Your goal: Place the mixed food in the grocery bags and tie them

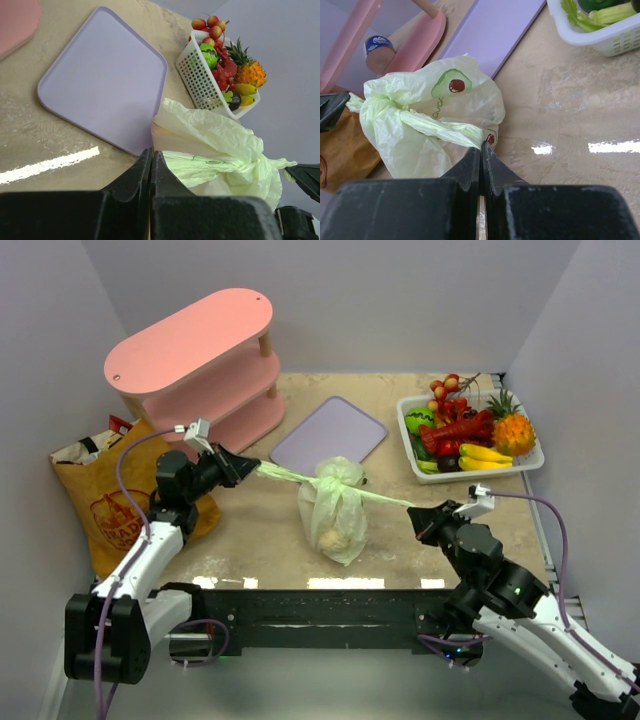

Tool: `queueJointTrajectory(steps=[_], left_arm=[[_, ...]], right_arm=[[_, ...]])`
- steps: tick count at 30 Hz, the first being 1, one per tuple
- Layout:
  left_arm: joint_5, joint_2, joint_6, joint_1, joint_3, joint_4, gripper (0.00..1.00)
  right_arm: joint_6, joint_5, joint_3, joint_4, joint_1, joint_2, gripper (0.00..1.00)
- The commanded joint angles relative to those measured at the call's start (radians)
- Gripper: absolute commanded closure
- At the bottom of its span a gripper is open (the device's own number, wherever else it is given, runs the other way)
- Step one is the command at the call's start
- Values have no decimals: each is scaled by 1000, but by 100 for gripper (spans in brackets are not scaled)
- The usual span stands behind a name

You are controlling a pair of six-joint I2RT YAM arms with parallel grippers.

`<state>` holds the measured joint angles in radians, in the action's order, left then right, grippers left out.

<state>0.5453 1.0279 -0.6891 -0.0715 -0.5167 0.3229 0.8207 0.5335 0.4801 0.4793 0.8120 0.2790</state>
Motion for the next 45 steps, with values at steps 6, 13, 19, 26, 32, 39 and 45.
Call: queueJointTrajectory(steps=[6, 13, 19, 26, 32, 39, 45], left_arm=[[-220, -17, 31, 151, 20, 82, 100], [-196, -23, 36, 159, 18, 87, 100], [-194, -25, 181, 118, -112, -80, 100], [-429, -54, 414, -17, -322, -407, 22], [-723, -143, 574, -16, -410, -553, 0], [-895, -152, 585, 203, -470, -599, 0], [-1027, -140, 592, 220, -554, -628, 0]], right_arm=[[26, 318, 37, 151, -27, -52, 100], [37, 323, 40, 157, -27, -47, 100], [-150, 232, 43, 13, -27, -2, 100], [-425, 60, 121, -175, -27, 162, 11], [-557, -99, 224, -287, -28, 305, 1], [-523, -323, 311, -376, -25, 578, 1], [-514, -460, 388, -403, -22, 796, 1]])
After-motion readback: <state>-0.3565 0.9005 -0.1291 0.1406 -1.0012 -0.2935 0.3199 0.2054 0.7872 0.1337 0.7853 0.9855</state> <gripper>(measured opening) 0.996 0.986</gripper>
